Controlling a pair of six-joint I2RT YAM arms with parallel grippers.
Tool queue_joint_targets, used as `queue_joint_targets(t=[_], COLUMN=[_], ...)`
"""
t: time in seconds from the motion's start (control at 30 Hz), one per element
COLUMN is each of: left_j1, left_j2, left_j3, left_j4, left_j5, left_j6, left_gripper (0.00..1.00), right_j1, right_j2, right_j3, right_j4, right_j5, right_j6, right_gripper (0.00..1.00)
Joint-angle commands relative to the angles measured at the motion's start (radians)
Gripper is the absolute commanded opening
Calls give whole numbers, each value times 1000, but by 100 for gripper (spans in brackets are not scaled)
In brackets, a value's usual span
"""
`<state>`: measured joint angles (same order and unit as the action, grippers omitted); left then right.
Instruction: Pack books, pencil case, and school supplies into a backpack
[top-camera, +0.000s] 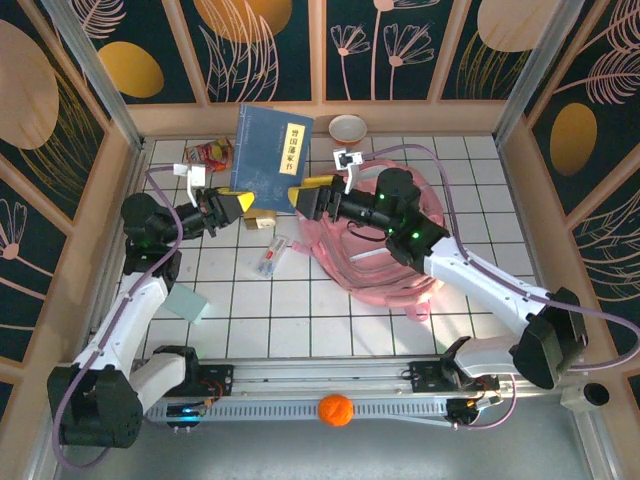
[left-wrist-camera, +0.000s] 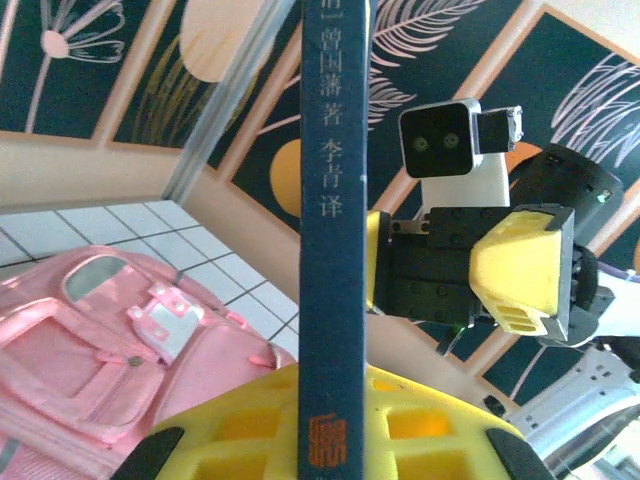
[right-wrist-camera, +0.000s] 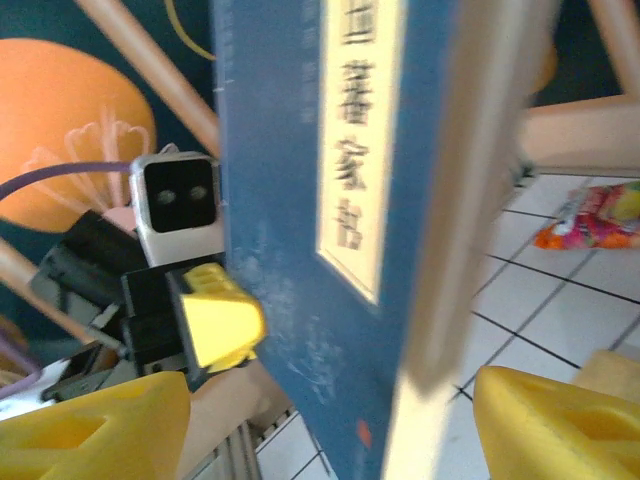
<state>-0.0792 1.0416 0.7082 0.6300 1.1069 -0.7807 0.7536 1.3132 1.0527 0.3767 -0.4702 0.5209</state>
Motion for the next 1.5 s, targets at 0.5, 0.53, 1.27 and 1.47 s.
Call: queue_joint_targets(t=[0.5, 0.53, 1.27, 1.47], left_j1=[-114, -113, -185, -186], left_j2=[34, 34, 92, 106], left_j3=[49, 57, 105, 98], left_j4=[181, 172, 214, 166], left_j5=[9, 4, -23, -64], left_j6=[-57, -53, -71, -23], left_gripper=[0, 0, 0, 0], right_j1=[-89, -92, -111, -149], right_j2=[15, -1, -62, -93], right_j3=[-113, -126, -128, -197], right_j4=[212, 183, 270, 415], right_j5=[-103, -70, -273, -295], right_j6=[40, 30, 119, 186], right_gripper=[78, 81, 94, 62])
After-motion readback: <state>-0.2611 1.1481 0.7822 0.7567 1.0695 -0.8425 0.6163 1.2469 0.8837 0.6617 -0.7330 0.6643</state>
